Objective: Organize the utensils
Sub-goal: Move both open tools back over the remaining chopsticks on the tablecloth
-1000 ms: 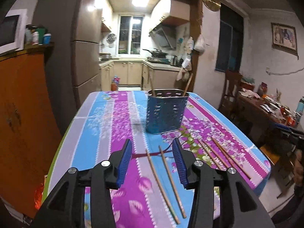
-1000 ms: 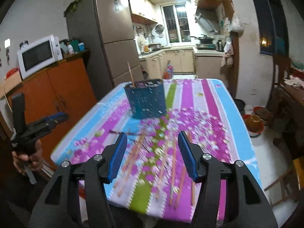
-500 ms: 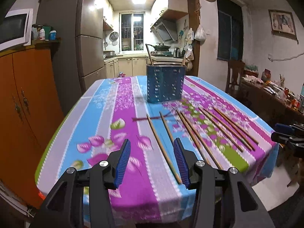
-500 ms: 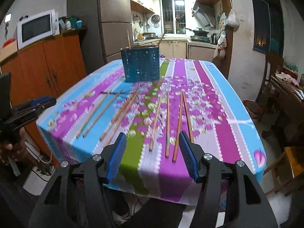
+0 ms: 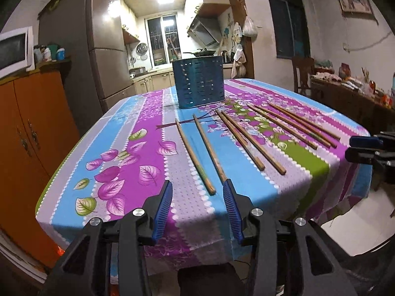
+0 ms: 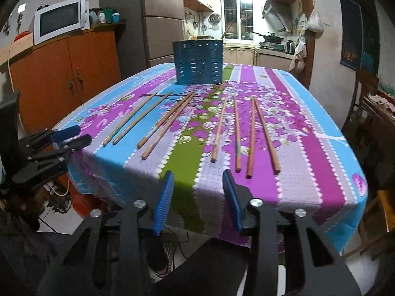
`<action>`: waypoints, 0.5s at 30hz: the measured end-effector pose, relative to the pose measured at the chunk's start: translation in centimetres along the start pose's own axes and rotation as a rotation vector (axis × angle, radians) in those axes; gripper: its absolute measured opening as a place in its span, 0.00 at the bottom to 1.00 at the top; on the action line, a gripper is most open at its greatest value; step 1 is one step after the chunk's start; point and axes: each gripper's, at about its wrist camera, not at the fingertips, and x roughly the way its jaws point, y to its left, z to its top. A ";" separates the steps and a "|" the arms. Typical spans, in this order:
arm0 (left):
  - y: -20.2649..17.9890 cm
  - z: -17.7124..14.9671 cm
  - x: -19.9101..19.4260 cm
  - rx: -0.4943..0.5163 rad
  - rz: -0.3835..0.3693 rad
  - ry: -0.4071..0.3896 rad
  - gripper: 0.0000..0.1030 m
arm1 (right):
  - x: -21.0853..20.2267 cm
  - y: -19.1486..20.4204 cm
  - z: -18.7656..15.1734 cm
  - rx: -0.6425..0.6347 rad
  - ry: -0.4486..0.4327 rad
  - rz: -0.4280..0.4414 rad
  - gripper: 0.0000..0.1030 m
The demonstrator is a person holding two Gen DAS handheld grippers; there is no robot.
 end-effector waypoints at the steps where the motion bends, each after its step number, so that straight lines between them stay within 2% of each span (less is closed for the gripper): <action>1: -0.1 -0.1 0.0 0.003 0.002 -0.005 0.41 | 0.2 0.1 -0.1 0.000 0.002 0.007 0.30; 3: -0.3 -0.3 0.1 0.004 0.000 -0.014 0.39 | 0.7 0.7 -0.4 -0.010 0.004 0.030 0.22; 7: -0.5 -0.6 0.7 0.005 0.009 -0.016 0.36 | 1.5 2.0 -0.6 -0.048 0.007 0.053 0.15; 15: -0.6 -0.9 1.2 -0.004 0.001 -0.027 0.35 | 3.1 4.7 0.7 -0.064 -0.011 0.101 0.14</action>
